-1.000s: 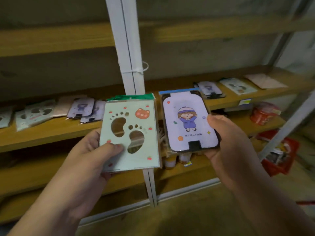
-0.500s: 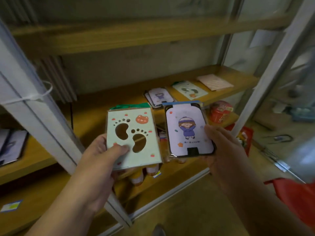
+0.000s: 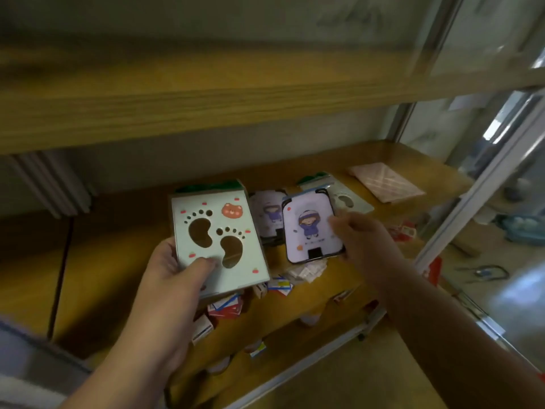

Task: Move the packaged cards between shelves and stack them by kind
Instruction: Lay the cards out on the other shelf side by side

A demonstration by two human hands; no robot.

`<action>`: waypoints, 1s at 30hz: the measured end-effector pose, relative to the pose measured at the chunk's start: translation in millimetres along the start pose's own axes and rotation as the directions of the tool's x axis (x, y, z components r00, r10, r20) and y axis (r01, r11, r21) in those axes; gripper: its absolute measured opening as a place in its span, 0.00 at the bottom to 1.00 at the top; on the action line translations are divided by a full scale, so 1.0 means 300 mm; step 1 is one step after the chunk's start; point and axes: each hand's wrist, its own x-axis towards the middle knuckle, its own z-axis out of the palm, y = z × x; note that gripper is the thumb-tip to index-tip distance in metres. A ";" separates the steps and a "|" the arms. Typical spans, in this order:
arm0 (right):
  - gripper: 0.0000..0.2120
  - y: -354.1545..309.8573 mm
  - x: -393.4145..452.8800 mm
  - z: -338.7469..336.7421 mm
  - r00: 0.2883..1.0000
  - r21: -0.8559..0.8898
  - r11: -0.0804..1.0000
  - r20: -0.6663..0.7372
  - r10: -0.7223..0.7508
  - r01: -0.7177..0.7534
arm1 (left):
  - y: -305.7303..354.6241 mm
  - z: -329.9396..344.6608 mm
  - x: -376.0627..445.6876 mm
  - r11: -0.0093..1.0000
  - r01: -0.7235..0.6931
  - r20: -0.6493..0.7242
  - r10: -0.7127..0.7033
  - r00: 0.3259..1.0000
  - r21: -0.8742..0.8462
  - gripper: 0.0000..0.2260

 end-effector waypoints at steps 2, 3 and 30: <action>0.13 -0.013 0.071 0.038 0.996 -0.063 0.998 0.087 -0.005 0.010 | 0.016 0.003 0.022 1.000 0.007 -0.017 -0.007 1.000 -0.004 0.17; 0.13 -0.025 0.103 0.057 0.993 -0.077 0.997 0.122 -0.011 0.021 | 0.020 0.002 0.033 1.000 0.003 -0.032 -0.003 0.999 0.003 0.17; 0.21 0.155 0.426 -0.313 0.750 -0.470 0.591 0.316 -0.581 0.656 | -0.087 0.513 0.095 0.999 -0.008 -0.297 0.023 0.955 0.053 0.17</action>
